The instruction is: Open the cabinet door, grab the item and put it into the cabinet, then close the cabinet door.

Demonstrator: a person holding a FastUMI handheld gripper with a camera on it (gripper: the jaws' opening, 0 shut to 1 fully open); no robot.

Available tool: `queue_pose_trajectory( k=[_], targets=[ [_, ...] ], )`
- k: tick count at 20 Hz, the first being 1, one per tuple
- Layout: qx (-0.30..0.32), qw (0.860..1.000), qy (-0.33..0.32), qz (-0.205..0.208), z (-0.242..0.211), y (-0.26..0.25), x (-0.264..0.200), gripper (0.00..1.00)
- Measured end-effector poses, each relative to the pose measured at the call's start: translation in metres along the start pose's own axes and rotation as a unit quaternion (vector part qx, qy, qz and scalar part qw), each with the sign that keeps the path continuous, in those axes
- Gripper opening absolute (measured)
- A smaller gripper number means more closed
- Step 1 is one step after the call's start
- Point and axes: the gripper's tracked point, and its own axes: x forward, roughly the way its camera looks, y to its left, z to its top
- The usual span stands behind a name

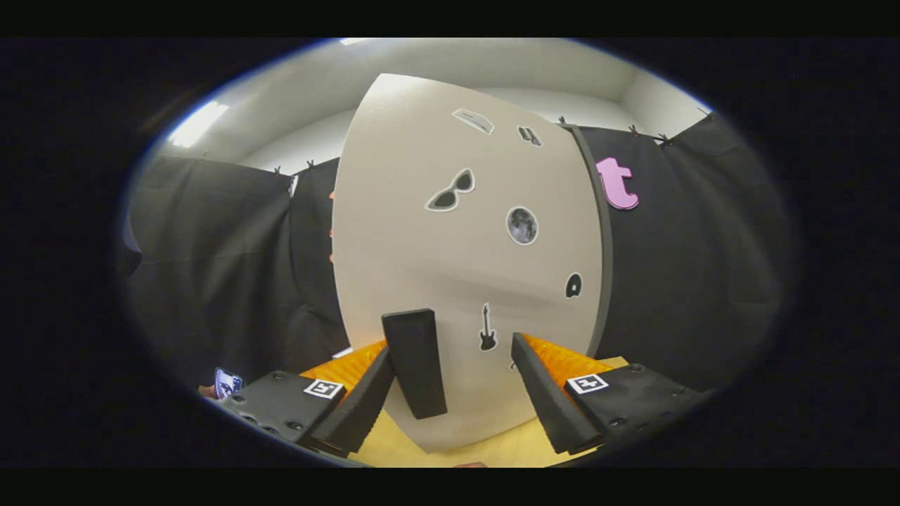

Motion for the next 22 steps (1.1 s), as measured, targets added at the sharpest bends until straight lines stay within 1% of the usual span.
queue_pose_trajectory(
  k=[5,7,8,9,12,17,22],
  targets=[
    [-0.001,1.0,0.009,0.007,-0.009,0.005,0.013,1.0],
    [-0.007,1.0,0.012,0.003,-0.018,0.01,0.031,1.0],
    [-0.005,1.0,0.013,0.013,-0.02,0.019,0.037,1.0],
    [-0.003,1.0,0.012,0.013,-0.022,0.023,0.048,1.0],
    [-0.004,1.0,0.011,0.011,-0.019,0.031,0.065,0.93],
    [-0.005,1.0,0.007,0.007,-0.017,0.047,0.106,0.93],
    [-0.008,1.0,0.0,-0.003,-0.016,0.052,0.141,0.93]
  ],
)
